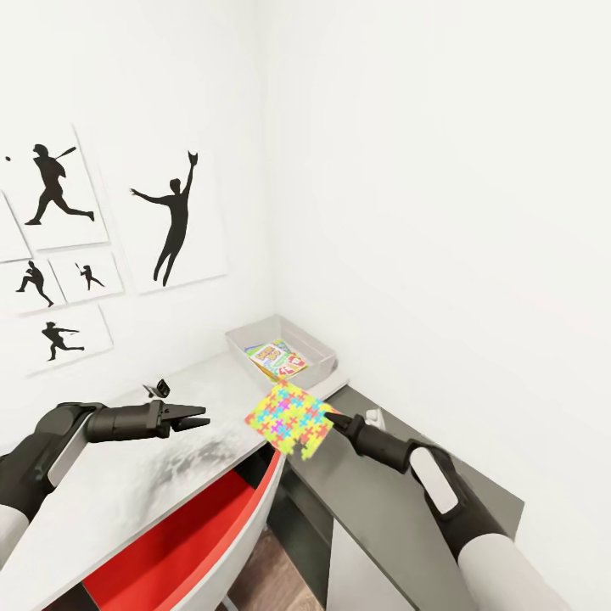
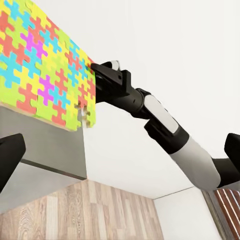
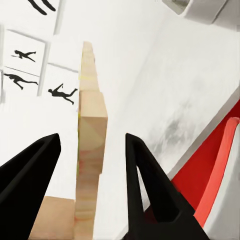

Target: Put all the toys in the child's room - the three board games (two on the bed and one on the table), the two jigsaw puzzles on the table, and the tennis ball on the table - inside the toy box on the table in the child's room.

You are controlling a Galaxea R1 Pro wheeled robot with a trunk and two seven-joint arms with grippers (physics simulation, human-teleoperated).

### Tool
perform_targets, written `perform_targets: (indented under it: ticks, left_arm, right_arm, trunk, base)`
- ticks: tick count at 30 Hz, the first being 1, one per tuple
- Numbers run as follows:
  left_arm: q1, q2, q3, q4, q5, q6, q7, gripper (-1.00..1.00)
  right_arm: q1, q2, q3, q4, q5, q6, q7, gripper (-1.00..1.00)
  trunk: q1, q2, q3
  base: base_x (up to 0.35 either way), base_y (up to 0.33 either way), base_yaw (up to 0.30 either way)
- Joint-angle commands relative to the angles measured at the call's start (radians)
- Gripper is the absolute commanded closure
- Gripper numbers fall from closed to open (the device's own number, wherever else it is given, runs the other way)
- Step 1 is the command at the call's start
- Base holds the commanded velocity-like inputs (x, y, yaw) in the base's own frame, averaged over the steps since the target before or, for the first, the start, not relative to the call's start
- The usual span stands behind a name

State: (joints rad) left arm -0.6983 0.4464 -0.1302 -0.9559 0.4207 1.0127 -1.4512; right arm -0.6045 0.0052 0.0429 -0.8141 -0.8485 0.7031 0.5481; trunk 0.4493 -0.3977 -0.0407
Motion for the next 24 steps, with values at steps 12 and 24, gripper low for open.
perform_targets:
  ticks: [12,24]
  left_arm:
    - [-0.001,0.001,-0.002,0.000,0.003,0.011,-0.003,-1.00]
    - [-0.001,0.001,-0.003,0.000,0.003,0.011,-0.003,-1.00]
  right_arm:
    - [0.036,-0.005,-0.030,-0.070,-0.005,0.027,0.010,1.00]
    - [0.045,-0.004,-0.067,-0.072,-0.004,0.022,0.010,1.00]
  trunk:
    - [0.001,-0.002,-0.002]
    - [0.001,-0.002,0.001]
  base:
    - [0.000,0.002,0.000]
    - [0.031,0.145,0.138]
